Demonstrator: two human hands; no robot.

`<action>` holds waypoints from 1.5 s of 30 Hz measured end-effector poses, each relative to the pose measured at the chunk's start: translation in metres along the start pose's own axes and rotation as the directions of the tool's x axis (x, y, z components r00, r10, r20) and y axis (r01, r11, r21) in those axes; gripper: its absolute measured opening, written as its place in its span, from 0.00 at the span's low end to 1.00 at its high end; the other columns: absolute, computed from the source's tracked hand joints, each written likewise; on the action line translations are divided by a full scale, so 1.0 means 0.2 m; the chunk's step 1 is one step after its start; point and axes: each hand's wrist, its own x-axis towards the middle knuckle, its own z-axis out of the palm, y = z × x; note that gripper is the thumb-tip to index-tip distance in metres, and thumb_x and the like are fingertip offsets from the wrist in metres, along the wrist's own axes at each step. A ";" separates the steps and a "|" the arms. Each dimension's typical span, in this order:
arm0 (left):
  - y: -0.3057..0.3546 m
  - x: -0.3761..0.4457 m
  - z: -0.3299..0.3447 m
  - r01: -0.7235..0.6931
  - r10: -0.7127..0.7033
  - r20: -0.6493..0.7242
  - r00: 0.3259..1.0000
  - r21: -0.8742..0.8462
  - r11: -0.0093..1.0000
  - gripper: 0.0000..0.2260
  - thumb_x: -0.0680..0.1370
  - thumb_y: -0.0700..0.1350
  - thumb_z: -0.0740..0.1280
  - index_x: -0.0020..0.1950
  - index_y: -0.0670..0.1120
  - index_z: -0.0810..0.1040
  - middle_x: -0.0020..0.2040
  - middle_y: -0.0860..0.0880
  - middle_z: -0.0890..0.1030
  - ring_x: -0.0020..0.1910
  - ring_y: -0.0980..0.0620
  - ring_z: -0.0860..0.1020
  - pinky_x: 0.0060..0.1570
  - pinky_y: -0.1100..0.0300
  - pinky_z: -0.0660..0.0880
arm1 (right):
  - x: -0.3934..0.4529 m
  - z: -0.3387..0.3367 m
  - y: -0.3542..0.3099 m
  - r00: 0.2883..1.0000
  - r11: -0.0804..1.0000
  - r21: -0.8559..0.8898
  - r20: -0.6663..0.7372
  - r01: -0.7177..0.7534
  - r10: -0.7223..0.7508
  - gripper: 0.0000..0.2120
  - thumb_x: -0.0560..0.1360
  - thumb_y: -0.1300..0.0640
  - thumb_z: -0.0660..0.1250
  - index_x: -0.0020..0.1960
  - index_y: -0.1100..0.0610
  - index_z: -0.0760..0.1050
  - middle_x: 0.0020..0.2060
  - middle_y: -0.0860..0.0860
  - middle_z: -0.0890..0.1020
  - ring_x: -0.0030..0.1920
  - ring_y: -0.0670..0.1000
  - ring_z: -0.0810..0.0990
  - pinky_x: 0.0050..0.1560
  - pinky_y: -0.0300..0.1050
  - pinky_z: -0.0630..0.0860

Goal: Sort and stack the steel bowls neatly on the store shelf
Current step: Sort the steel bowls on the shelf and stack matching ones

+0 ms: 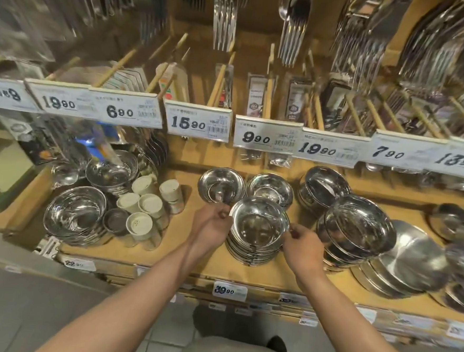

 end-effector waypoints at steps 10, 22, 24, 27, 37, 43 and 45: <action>-0.01 -0.02 0.02 -0.008 0.007 -0.039 0.999 -0.022 1.000 0.09 0.78 0.40 0.66 0.53 0.46 0.84 0.43 0.49 0.84 0.42 0.53 0.78 0.36 0.68 0.68 | 0.01 -0.01 0.05 0.996 0.998 0.013 0.060 0.061 -0.061 0.12 0.80 0.61 0.63 0.57 0.55 0.83 0.42 0.55 0.86 0.45 0.61 0.83 0.48 0.53 0.79; -0.13 -0.03 0.07 0.469 -0.297 0.389 0.872 -0.491 0.734 0.13 0.81 0.63 0.59 0.57 0.62 0.79 0.61 0.51 0.81 0.61 0.47 0.79 0.56 0.46 0.78 | 0.00 0.04 0.08 0.878 0.784 0.511 0.469 -0.354 0.091 0.16 0.85 0.42 0.52 0.68 0.38 0.73 0.67 0.44 0.77 0.68 0.50 0.75 0.59 0.60 0.81; -0.17 -0.05 0.05 0.467 -0.314 0.360 0.878 -0.509 0.723 0.14 0.81 0.62 0.58 0.56 0.59 0.81 0.58 0.50 0.83 0.58 0.47 0.81 0.52 0.49 0.78 | -0.02 0.07 0.06 0.868 0.803 0.495 0.494 -0.332 0.054 0.15 0.85 0.42 0.52 0.62 0.34 0.76 0.64 0.43 0.79 0.66 0.49 0.76 0.58 0.57 0.82; -0.23 -0.08 -0.01 0.458 -0.362 0.280 0.889 -0.558 0.693 0.17 0.82 0.59 0.57 0.57 0.54 0.81 0.49 0.52 0.87 0.49 0.52 0.85 0.43 0.54 0.80 | -0.05 0.15 0.01 0.848 0.837 0.470 0.531 -0.281 -0.013 0.15 0.85 0.41 0.52 0.64 0.36 0.75 0.63 0.43 0.81 0.65 0.49 0.78 0.59 0.56 0.81; -0.31 -0.17 -0.11 0.443 -0.451 0.158 0.878 -0.624 0.644 0.15 0.82 0.59 0.57 0.58 0.56 0.81 0.53 0.49 0.86 0.57 0.47 0.81 0.40 0.56 0.78 | -0.07 0.28 -0.03 0.825 0.847 0.451 0.565 -0.282 -0.026 0.16 0.84 0.40 0.57 0.66 0.40 0.77 0.61 0.40 0.82 0.63 0.44 0.79 0.57 0.53 0.82; -0.27 -0.13 -0.18 0.409 -0.460 -0.011 0.888 -0.438 0.800 0.14 0.80 0.56 0.61 0.55 0.51 0.82 0.52 0.50 0.86 0.57 0.48 0.80 0.60 0.47 0.77 | 0.06 0.23 0.01 0.875 0.820 0.462 0.475 -0.339 0.094 0.13 0.82 0.49 0.60 0.55 0.54 0.80 0.52 0.46 0.83 0.57 0.46 0.80 0.56 0.51 0.81; -0.21 -0.11 -0.22 0.356 -0.421 -0.205 0.884 -0.292 0.888 0.09 0.78 0.52 0.63 0.45 0.51 0.81 0.46 0.52 0.84 0.53 0.44 0.80 0.56 0.50 0.77 | 0.13 0.20 0.02 0.887 0.776 0.487 0.416 -0.401 0.198 0.08 0.82 0.51 0.62 0.53 0.53 0.78 0.49 0.50 0.80 0.52 0.49 0.79 0.56 0.52 0.81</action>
